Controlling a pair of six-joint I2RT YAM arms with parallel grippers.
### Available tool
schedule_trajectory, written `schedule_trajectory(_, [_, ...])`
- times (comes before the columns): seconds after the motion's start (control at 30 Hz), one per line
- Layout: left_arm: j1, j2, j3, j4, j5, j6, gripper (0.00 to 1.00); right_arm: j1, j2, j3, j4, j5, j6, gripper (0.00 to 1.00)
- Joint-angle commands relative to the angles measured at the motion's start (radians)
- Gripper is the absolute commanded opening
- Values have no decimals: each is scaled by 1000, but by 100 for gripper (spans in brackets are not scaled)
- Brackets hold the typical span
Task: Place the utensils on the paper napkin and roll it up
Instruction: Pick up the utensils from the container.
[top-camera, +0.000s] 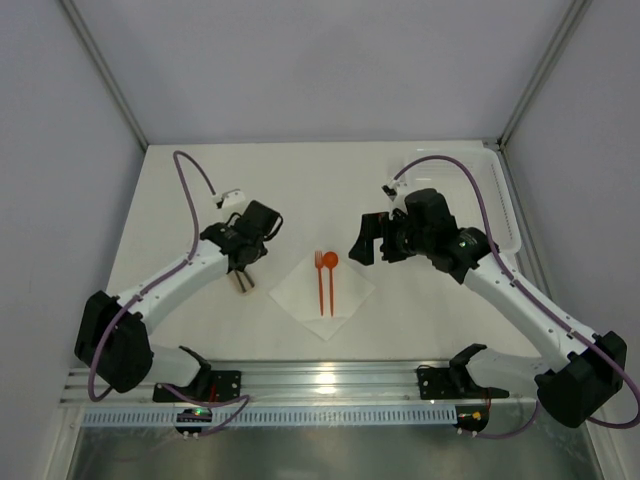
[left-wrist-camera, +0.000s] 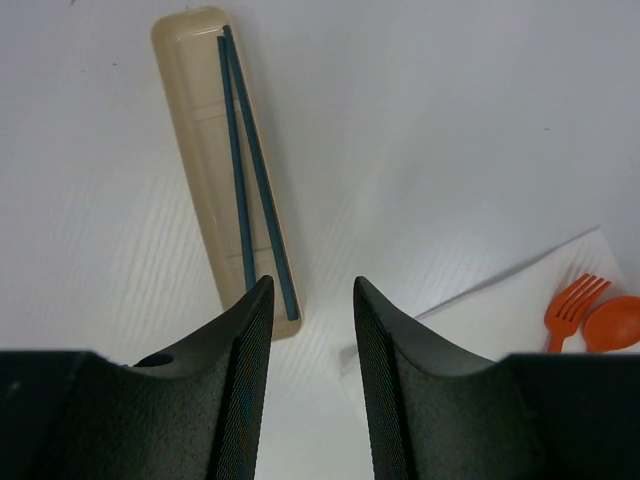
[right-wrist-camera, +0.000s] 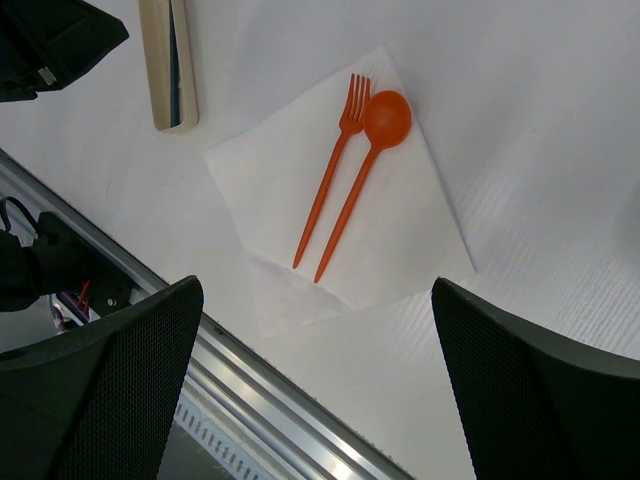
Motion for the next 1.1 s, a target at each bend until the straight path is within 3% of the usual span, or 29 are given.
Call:
schedule_trajectory(0.0, [53, -23, -15, -19, 11, 25, 40, 2, -3, 4, 5, 19, -11, 99])
schedule_trajectory(0.2, [168, 21, -26, -36, 60, 36, 39, 2, 5, 6, 5, 10, -11, 99])
schedule_trajectory(0.4, [248, 37, -90, 59, 123, 59, 43, 2, 2, 4, 8, 5, -14, 99])
schedule_trajectory(0.8, [285, 119, -95, 154, 183, 88, 42, 2, 6, -7, 25, -26, -8, 99])
schedule_trajectory(1.07, [292, 184, -89, 192, 215, 84, 36, 3, 2, -7, 22, -19, -10, 100])
